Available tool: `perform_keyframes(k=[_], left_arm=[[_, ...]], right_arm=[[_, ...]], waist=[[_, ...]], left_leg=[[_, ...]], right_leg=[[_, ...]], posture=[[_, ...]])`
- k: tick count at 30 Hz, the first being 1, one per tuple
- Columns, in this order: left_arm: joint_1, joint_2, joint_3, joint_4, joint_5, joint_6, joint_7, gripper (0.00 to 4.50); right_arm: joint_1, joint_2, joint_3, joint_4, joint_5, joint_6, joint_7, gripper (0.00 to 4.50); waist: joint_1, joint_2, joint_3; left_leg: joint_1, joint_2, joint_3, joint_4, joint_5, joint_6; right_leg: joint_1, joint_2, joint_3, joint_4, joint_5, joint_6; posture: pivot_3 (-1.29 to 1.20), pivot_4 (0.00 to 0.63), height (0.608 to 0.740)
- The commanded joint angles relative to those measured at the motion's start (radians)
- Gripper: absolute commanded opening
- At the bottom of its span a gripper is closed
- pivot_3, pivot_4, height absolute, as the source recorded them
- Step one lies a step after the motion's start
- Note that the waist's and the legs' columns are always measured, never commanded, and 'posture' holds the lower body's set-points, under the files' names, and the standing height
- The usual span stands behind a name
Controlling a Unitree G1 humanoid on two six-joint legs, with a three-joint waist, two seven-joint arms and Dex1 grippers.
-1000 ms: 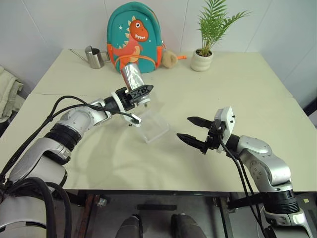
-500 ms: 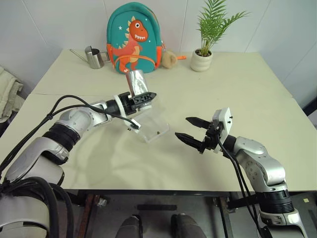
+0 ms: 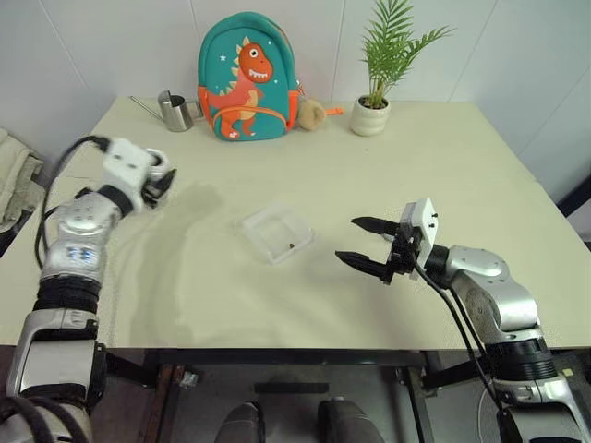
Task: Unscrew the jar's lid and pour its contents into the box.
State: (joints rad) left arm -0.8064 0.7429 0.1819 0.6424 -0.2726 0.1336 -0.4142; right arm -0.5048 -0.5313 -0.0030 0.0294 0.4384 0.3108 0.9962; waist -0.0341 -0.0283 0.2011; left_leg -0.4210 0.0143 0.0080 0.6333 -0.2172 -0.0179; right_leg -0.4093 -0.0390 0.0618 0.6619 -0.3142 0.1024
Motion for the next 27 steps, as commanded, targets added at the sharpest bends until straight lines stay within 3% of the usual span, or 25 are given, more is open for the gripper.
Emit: perform_keyframes(k=[1,6,9,15,22,27], left_arm=[[0.015,-0.001,0.16,-0.048,-0.146,0.184,0.015,2.36],[0.166,-0.006,0.208,-0.075,-0.069,0.02,0.059,2.36],[0.25,-0.053,0.256,-0.075,-0.097,-0.076,0.035,2.36],[0.303,-0.074,0.255,-0.058,-0.069,-0.121,0.028,2.36],[0.37,-0.086,0.285,-0.099,-0.11,-0.13,-0.008,4.47],[0.479,-0.046,0.322,-0.224,-0.144,-0.056,-0.056,4.47]], right_arm=[[-0.033,-0.003,-0.008,0.025,-0.005,-0.04,0.028,4.49],[-0.061,0.016,-0.004,0.063,-0.018,-0.067,0.042,4.49],[-0.076,0.022,0.003,0.084,-0.031,-0.085,0.052,4.49],[-0.094,0.026,0.001,0.101,-0.037,-0.088,0.061,4.49],[-0.103,0.028,0.004,0.09,-0.036,-0.074,0.065,4.5],[-0.09,0.025,0.002,0.06,-0.026,-0.059,0.066,4.5]], waist=[[0.002,0.0,0.0],[0.002,-0.001,0.0],[0.004,-0.001,-0.001],[0.006,-0.003,-0.002],[0.002,-0.003,-0.002],[0.0,-0.003,-0.002]], left_leg=[[0.0,0.0,-0.001,0.0,0.0,0.0],[0.0,0.0,-0.001,-0.001,0.0,0.0],[0.0,0.0,-0.001,-0.002,0.0,-0.001],[0.001,0.0,-0.002,-0.002,0.0,-0.001],[0.0,0.0,-0.008,-0.004,0.0,-0.001],[0.0,0.001,-0.008,-0.005,-0.001,-0.002]], right_leg=[[0.0,0.0,0.0,0.0,0.0,0.0],[0.0,-0.005,0.0,-0.001,0.0,0.0],[0.0,-0.005,0.001,-0.001,0.0,0.0],[0.0,-0.006,0.0,-0.002,0.001,-0.001],[-0.001,-0.007,0.001,-0.003,0.001,-0.001],[-0.001,-0.006,0.001,-0.004,0.001,-0.001]], posture=[[0.0,0.15,0.74],[0.0,0.15,0.74],[0.0,0.15,0.74],[0.0,0.15,0.74],[0.0,0.15,0.74],[0.0,0.15,0.74]])
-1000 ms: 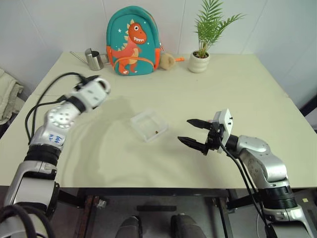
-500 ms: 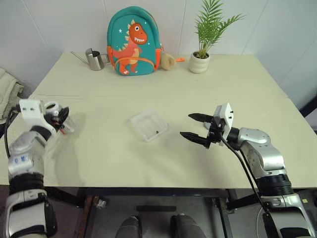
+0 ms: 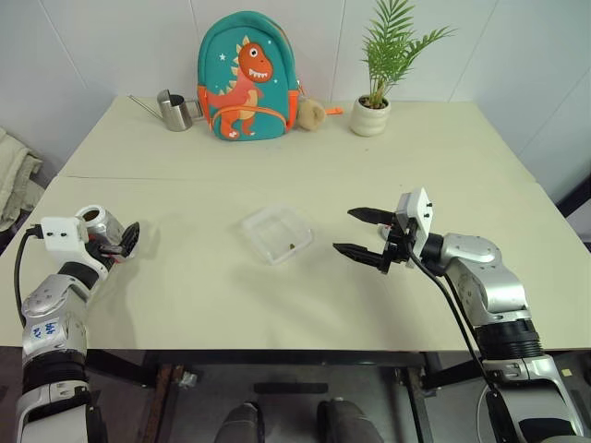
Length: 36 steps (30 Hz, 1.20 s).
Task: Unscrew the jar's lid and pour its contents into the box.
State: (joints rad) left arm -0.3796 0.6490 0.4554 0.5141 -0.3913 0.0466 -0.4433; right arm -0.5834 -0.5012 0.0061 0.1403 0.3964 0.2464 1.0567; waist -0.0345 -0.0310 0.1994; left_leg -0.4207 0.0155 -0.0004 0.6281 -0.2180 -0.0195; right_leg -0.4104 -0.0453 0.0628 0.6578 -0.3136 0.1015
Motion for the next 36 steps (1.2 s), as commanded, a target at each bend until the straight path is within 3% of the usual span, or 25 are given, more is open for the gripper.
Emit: perform_keyframes(k=[1,8,11,15,19,23,32,36], left_arm=[[0.088,0.061,0.064,-0.129,-0.035,0.052,-0.041,4.47],[0.26,0.153,0.118,-0.227,-0.082,0.208,-0.159,4.47],[0.305,0.187,0.11,-0.215,-0.052,0.188,-0.209,4.47],[0.46,0.303,0.078,-0.242,0.057,-0.038,-0.414,4.47],[0.398,0.284,0.015,-0.527,-0.062,0.001,-0.507,4.47],[0.273,0.239,-0.101,-0.637,-0.078,0.032,-0.513,4.47],[0.055,0.185,-0.243,-0.55,-0.021,0.019,-0.543,4.47],[0.03,0.189,-0.234,-0.546,-0.061,0.082,-0.562,4.47]], right_arm=[[-0.009,-0.008,-0.008,-0.056,0.018,0.008,0.008,4.5],[-0.015,-0.009,-0.011,-0.055,0.023,0.007,0.023,4.5],[-0.021,-0.009,-0.01,-0.051,0.025,0.005,0.034,4.5],[-0.026,-0.028,-0.009,-0.047,0.018,-0.018,0.065,4.5],[-0.024,-0.056,-0.025,-0.027,0.003,-0.086,0.083,4.5],[-0.037,-0.078,-0.033,0.016,0.016,-0.093,0.122,4.5],[-0.027,-0.145,-0.05,0.01,0.019,-0.063,0.162,4.5],[-0.02,-0.165,-0.056,-0.011,0.033,-0.047,0.16,4.5]], waist=[[-0.003,0.0,0.0],[-0.01,0.0,0.0],[-0.013,0.0,0.0],[-0.022,-0.001,-0.001],[-0.001,-0.001,-0.001],[0.005,-0.001,-0.001],[-0.008,0.0,-0.001],[-0.01,-0.001,-0.001]], left_leg=[[0.0,0.0,0.0,0.0,0.0,0.0],[0.0,0.0,-0.002,-0.004,0.0,0.0],[0.001,0.0,-0.002,-0.008,0.0,-0.001],[0.0,0.0,-0.004,-0.018,0.001,-0.003],[-0.001,0.0,-0.003,-0.025,0.001,-0.003],[-0.001,-0.001,0.0,-0.026,0.001,-0.003],[0.001,0.005,0.01,-0.015,-0.001,-0.002],[0.005,0.005,0.013,-0.011,-0.001,-0.002]], right_leg=[[0.0,0.0,0.0,0.0,0.0,0.0],[0.0,-0.002,0.0,-0.004,-0.001,-0.003],[0.0,-0.004,0.0,-0.006,-0.002,-0.005],[-0.001,-0.007,0.0,-0.012,-0.003,-0.008],[-0.002,-0.013,-0.009,-0.016,-0.005,-0.012],[-0.002,-0.014,-0.01,-0.018,-0.005,-0.011],[-0.003,-0.002,-0.012,-0.01,-0.003,-0.007],[-0.001,-0.001,-0.008,-0.005,-0.002,-0.006]], posture=[[0.0,0.15,0.74],[0.0,0.15,0.74],[0.0,0.15,0.74],[0.0,0.15,0.74],[0.0,0.15,0.74],[0.0,0.15,0.74],[0.0,0.15,0.74],[0.0,0.15,0.74]])
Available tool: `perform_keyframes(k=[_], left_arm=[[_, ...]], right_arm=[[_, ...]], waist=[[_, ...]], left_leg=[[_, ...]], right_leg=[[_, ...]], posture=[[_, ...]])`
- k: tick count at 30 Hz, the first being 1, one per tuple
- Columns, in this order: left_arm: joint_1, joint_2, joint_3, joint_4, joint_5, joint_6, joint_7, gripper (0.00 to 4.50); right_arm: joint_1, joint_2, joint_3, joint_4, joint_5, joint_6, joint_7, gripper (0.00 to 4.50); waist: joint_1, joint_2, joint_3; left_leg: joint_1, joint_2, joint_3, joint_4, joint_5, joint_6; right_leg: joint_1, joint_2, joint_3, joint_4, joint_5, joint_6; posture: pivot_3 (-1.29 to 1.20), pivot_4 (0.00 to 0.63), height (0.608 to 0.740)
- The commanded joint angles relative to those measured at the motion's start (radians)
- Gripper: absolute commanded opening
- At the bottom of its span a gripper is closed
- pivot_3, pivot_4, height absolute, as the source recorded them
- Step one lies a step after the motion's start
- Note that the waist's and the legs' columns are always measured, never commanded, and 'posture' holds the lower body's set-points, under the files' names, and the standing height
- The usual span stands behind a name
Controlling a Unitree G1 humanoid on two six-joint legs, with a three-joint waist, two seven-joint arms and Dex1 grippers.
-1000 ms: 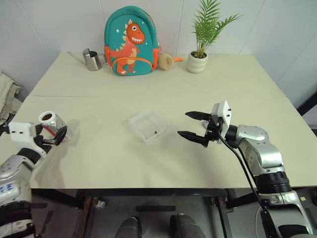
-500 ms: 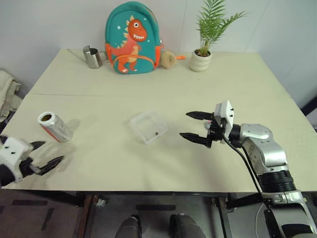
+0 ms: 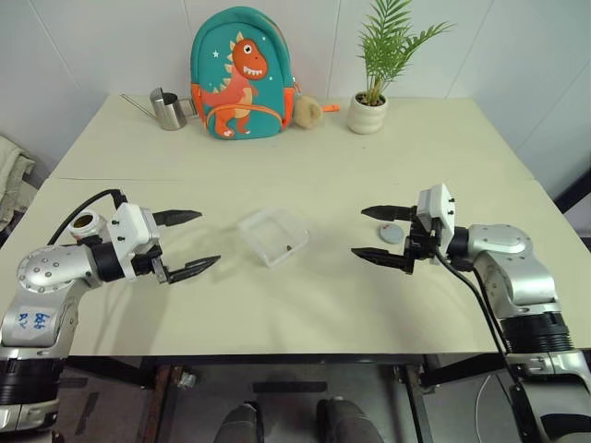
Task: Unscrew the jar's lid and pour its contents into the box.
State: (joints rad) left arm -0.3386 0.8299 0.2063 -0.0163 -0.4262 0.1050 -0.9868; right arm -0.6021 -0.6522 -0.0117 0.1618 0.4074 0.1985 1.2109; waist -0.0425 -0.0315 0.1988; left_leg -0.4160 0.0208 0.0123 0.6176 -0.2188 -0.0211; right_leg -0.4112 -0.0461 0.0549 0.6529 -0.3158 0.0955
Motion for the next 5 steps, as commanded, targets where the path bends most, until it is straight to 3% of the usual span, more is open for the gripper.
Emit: perform_keyframes(k=[1,5], left_arm=[[-0.005,0.012,0.016,-0.021,-0.029,0.032,-0.027,4.47],[0.05,0.018,0.048,-0.054,-0.034,0.056,-0.03,4.47]], right_arm=[[-0.003,-0.013,-0.039,-0.027,0.022,-0.002,0.003,4.5],[0.01,-0.003,-0.044,-0.044,0.028,0.001,-0.019,4.5]], waist=[[-0.004,0.0,0.0],[-0.012,0.0,0.0]], left_leg=[[0.003,0.0,0.002,0.0,0.0,0.0],[0.01,0.001,0.004,-0.002,0.0,0.0]], right_leg=[[0.002,0.0,0.002,0.0,0.0,0.0],[0.008,0.0,0.004,0.0,0.0,0.0]], posture=[[0.0,0.15,0.74],[0.0,0.15,0.74]])
